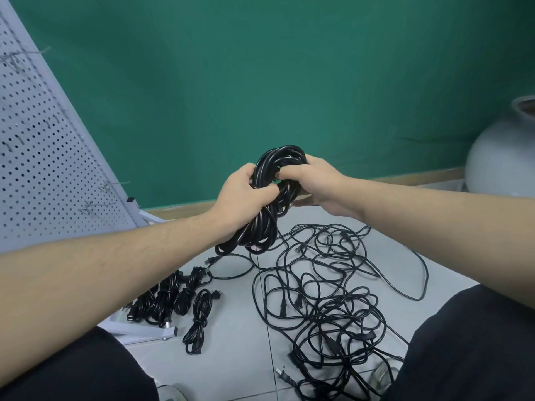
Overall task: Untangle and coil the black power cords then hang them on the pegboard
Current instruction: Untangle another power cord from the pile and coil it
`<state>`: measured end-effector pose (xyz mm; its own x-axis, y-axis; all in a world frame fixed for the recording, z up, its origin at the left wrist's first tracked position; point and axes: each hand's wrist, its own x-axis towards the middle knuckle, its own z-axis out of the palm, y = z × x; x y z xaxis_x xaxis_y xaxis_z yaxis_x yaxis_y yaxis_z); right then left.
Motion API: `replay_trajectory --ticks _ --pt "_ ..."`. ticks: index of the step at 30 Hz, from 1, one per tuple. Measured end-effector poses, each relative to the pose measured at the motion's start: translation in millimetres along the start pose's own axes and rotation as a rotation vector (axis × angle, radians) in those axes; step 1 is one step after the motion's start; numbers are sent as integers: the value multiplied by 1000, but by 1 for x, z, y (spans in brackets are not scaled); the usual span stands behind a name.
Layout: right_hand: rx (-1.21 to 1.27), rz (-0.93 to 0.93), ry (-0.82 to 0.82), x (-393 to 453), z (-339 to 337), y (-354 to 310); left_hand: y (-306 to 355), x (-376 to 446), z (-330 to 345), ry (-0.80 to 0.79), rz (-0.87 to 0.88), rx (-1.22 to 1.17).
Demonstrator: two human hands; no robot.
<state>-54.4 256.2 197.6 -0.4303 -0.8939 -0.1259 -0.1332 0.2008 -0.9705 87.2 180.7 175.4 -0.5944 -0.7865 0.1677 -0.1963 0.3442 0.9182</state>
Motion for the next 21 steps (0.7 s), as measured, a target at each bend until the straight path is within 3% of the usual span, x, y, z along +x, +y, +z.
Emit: replay_trajectory --ticks 5,13,21 --pt "147 44 36 3 11 1 -1 0 -1 -11 2 -25" --pt "186 1 75 9 13 11 5 0 -3 -61 -33 47" --pt "400 52 -335 0 -3 14 -4 10 -15 -186 -146 -23"
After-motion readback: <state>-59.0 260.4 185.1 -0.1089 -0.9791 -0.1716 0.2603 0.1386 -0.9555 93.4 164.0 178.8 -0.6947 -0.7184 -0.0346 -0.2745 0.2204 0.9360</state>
